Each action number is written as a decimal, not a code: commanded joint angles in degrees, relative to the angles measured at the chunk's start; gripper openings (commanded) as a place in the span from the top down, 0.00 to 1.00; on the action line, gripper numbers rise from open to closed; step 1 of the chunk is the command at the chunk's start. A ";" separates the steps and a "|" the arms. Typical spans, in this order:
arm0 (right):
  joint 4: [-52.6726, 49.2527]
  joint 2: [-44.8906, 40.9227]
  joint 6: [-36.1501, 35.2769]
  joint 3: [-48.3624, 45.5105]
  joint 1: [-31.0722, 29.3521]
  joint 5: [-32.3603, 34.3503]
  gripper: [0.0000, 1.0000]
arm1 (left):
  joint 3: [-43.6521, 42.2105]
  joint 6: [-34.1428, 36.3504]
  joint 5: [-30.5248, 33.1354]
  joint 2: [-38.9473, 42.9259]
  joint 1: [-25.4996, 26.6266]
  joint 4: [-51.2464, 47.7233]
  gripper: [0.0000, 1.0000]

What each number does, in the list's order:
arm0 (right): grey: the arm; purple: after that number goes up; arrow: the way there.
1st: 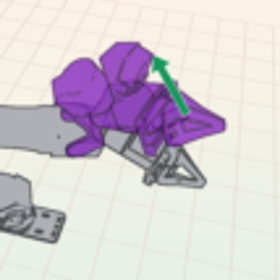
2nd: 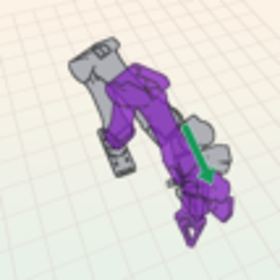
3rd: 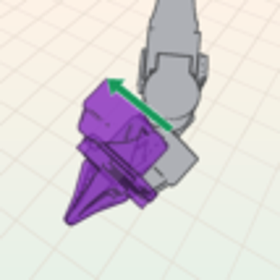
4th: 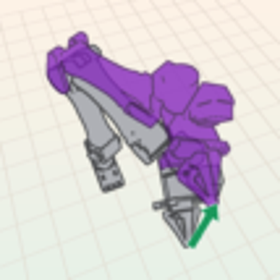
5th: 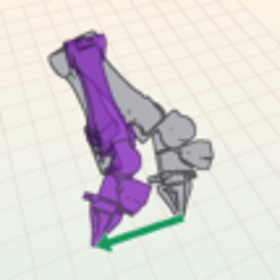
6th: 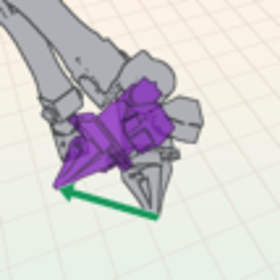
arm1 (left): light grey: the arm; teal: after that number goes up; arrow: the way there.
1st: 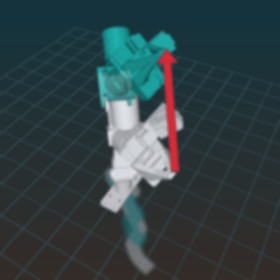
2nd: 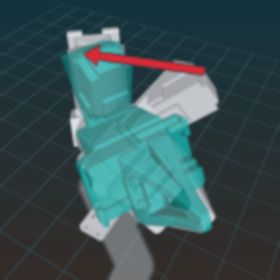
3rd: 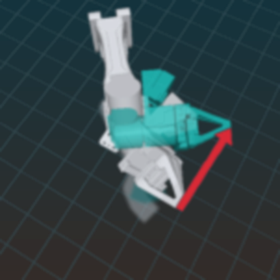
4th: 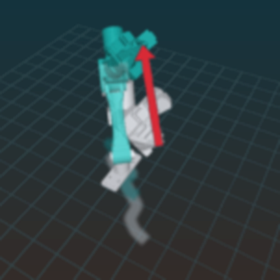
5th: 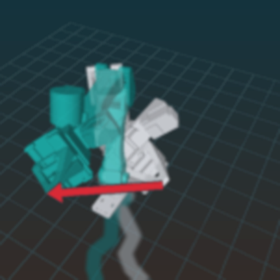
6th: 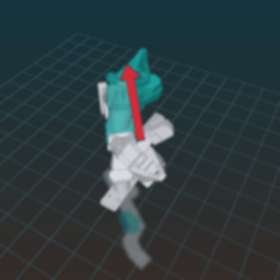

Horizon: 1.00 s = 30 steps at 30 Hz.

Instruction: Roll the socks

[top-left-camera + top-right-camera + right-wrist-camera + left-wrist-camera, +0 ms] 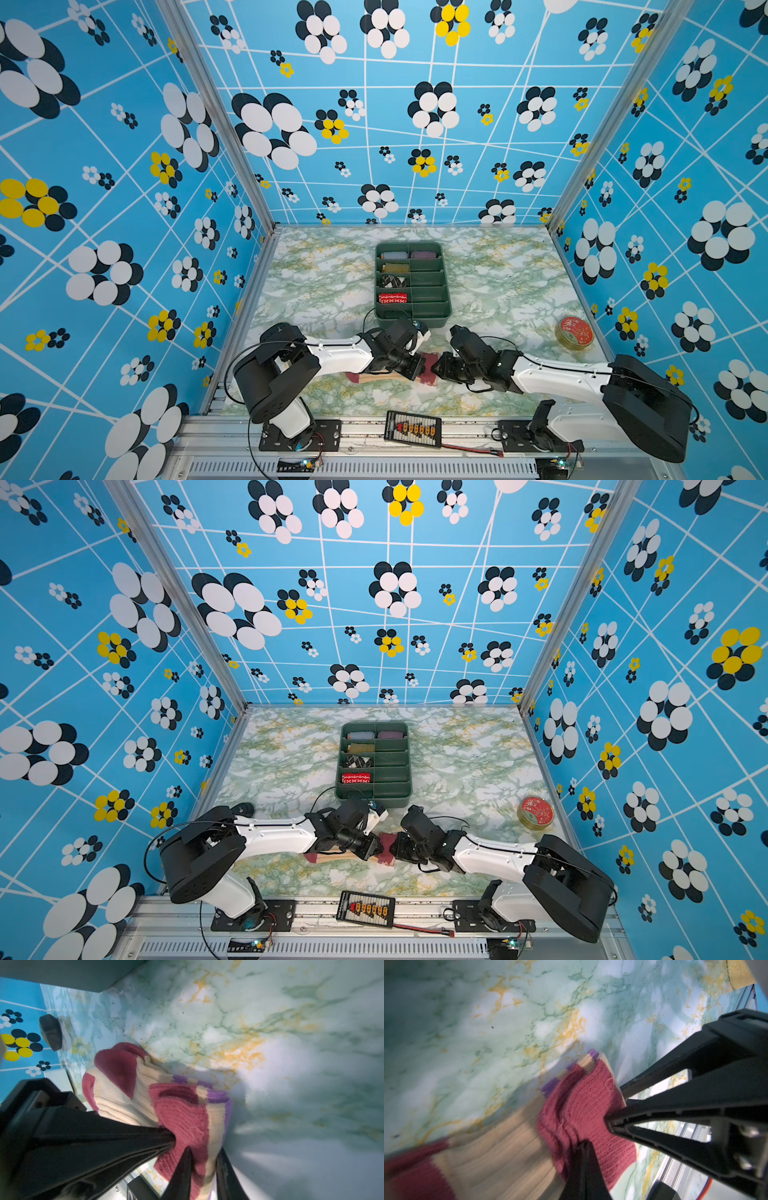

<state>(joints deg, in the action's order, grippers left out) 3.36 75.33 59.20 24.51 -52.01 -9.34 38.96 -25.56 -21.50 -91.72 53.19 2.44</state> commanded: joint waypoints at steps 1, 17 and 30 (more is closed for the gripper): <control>-0.25 1.60 0.05 1.11 -0.36 -0.49 0.75 | -1.68 -0.31 -0.10 -1.49 -0.61 -3.69 0.97; -8.50 0.63 -3.37 4.42 -1.74 4.18 0.99 | -0.80 -0.20 -0.99 0.49 -1.31 -4.67 0.97; -28.31 0.00 -10.16 12.12 -2.04 13.45 1.00 | 0.75 0.45 -1.86 14.72 -5.68 -12.33 0.95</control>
<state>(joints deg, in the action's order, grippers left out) -16.19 76.34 52.01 34.28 -53.69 -0.51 39.00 -25.93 -22.87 -80.47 48.80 -5.32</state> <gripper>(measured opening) 0.075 0.051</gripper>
